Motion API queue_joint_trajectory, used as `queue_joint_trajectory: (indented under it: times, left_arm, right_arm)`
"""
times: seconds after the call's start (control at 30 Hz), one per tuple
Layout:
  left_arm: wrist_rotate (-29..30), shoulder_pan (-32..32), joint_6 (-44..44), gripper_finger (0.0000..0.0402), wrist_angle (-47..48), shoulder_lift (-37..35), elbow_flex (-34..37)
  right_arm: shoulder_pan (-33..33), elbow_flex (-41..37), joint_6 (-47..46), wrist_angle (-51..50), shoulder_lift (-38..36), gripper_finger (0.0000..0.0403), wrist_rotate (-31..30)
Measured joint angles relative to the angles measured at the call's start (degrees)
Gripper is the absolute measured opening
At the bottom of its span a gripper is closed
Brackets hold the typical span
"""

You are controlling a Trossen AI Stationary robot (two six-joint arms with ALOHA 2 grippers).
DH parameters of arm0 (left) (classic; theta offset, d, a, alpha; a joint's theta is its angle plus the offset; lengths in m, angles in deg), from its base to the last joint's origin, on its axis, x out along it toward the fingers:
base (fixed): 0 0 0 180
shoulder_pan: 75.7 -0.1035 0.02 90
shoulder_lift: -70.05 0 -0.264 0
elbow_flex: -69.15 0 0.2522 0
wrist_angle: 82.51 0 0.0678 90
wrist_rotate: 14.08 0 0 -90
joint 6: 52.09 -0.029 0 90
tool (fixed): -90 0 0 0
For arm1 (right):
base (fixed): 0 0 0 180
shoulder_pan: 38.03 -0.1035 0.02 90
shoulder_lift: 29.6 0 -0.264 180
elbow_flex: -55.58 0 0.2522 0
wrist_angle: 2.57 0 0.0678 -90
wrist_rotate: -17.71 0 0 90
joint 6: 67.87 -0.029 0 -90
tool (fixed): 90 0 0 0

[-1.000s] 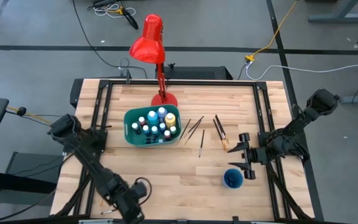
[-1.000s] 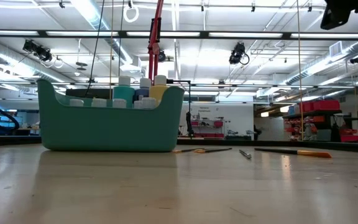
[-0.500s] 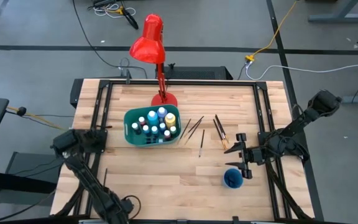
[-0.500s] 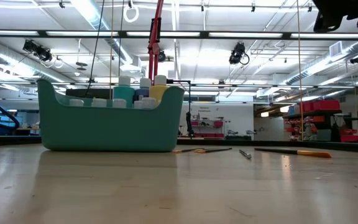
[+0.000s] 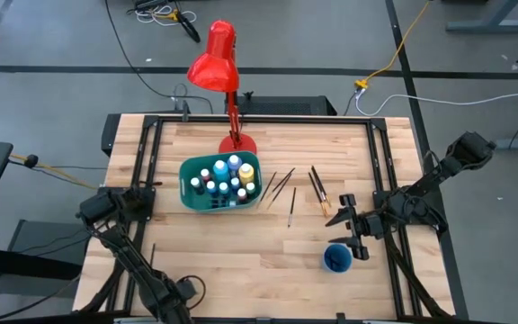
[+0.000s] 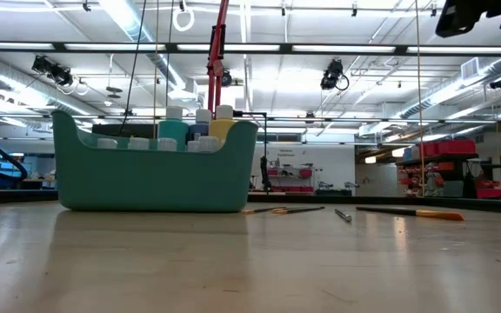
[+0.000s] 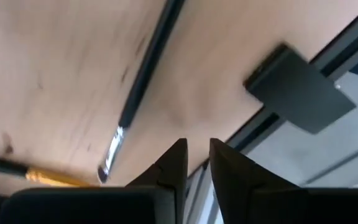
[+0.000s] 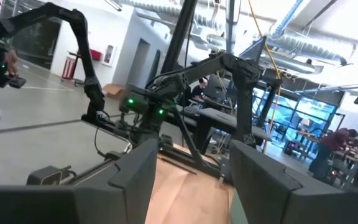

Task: Pick & Place Paint Supplies
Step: Put the silver paint brush into the blue cup

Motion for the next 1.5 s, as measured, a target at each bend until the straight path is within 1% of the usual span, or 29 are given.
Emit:
queue_joint_trajectory:
  times: [0.1, 0.23, 0.3, 0.4, 0.47, 0.53, 0.6, 0.7, 0.87, 1.03, 1.2, 1.33, 1.5]
  left_arm:
    - [-1.3, 0.0, 0.1, 0.0078, 0.0, 0.0, -0.1]
    - [0.3, -0.8, -1.4, 0.0086, 1.1, 0.0, -2.2]
    - [1.2, -1.3, -2.7, 0.0086, 4.6, -0.1, -4.0]
    - [1.9, -1.5, -4.3, 0.0082, 12.4, -0.1, -6.4]
    - [3.9, -1.4, -4.3, 0.0079, 16.4, -0.1, -7.0]
    - [6.2, -1.3, -4.9, 0.0078, 17.7, -0.1, -7.0]
    - [7.7, -1.1, -7.1, 0.0080, 16.9, 0.0, -7.0]
    - [8.2, -0.9, -9.1, 0.0087, 15.7, 0.3, -6.8]
    - [7.8, -0.8, -6.6, 0.0110, 15.6, 0.3, -4.9]
    - [6.6, -0.8, -8.5, 0.0140, 13.7, 0.3, -2.8]
    - [4.6, -0.6, -9.8, 0.0161, 8.3, 0.3, -0.6]
    - [4.7, -0.2, -8.1, 0.0158, 6.8, 0.2, 1.2]
    - [5.4, -0.2, -7.9, 0.0129, 5.8, -0.1, 3.4]
  right_arm:
    - [0.0, 0.0, -0.7, 0.0, 0.0, 0.0208, 0.0]
    - [0.0, 0.0, -1.1, 0.0, 0.0, 0.0208, 0.0]
    - [0.0, 0.0, -1.0, 0.0, 0.0, 0.0208, 0.0]
    - [0.0, 0.0, -0.9, 0.0, 0.0, 0.0208, 0.0]
    - [0.0, 0.0, -0.9, -0.1, 0.0, 0.0208, 0.0]
    - [0.0, 0.0, -0.9, -0.1, 0.0, 0.0208, 0.0]
    - [0.0, 0.0, -0.9, -0.1, 0.0, 0.0208, 0.0]
    - [0.0, 0.0, -1.1, -0.1, 0.0, 0.0208, 0.0]
    - [0.0, 0.0, -1.5, -0.7, 0.0, 0.0208, 0.0]
    - [0.0, 0.0, -1.5, -0.7, 0.0, 0.0208, 0.0]
    - [0.0, 0.0, -1.5, -0.7, 0.0, 0.0208, 0.0]
    - [0.0, 0.0, -1.5, -0.8, 0.0, 0.0208, 0.0]
    - [0.0, 0.0, -1.5, -1.0, 0.0, 0.0208, 0.0]
